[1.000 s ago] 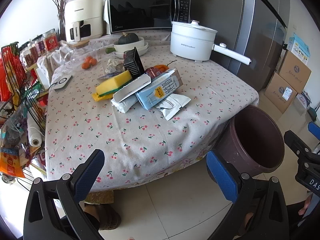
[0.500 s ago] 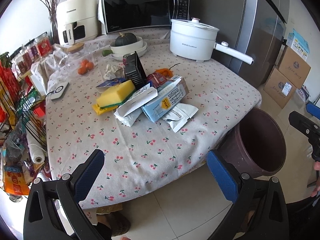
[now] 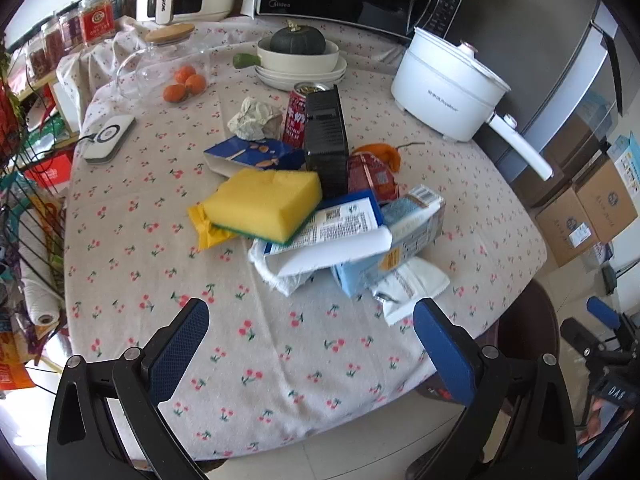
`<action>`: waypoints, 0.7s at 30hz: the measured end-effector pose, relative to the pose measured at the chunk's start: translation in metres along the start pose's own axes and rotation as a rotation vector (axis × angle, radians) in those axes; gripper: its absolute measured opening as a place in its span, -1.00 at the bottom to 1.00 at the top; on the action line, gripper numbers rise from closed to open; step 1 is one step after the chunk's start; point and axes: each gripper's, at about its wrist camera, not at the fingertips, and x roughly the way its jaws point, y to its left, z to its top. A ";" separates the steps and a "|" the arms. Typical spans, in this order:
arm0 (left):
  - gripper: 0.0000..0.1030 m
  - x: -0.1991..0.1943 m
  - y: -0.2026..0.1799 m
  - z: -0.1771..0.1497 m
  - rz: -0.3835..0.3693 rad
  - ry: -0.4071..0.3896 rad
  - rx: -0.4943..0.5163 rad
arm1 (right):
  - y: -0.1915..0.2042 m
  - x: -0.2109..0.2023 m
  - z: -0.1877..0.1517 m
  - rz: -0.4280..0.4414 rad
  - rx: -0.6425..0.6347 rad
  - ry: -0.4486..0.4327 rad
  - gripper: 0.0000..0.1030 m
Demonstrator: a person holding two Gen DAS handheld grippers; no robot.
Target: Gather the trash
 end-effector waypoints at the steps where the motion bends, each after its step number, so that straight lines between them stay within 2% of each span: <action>1: 0.99 0.004 0.000 0.008 -0.012 -0.006 -0.011 | 0.000 0.003 0.002 -0.001 -0.006 0.002 1.00; 7: 0.89 0.024 -0.004 0.053 -0.074 -0.064 -0.044 | -0.008 0.014 0.016 -0.022 -0.008 0.001 1.00; 12: 0.62 0.052 -0.009 0.076 -0.069 -0.075 -0.039 | -0.014 0.026 0.022 -0.014 0.015 0.023 1.00; 15: 0.42 0.066 -0.011 0.080 -0.068 -0.069 -0.040 | -0.016 0.031 0.023 -0.016 0.022 0.031 1.00; 18: 0.13 0.075 -0.015 0.082 -0.051 -0.066 -0.036 | -0.018 0.035 0.023 -0.014 0.026 0.040 1.00; 20: -0.22 0.075 -0.015 0.081 -0.040 -0.073 -0.034 | -0.018 0.036 0.022 -0.012 0.024 0.047 1.00; 21: -0.31 0.074 -0.015 0.080 -0.039 -0.078 -0.035 | -0.017 0.036 0.021 -0.011 0.022 0.048 1.00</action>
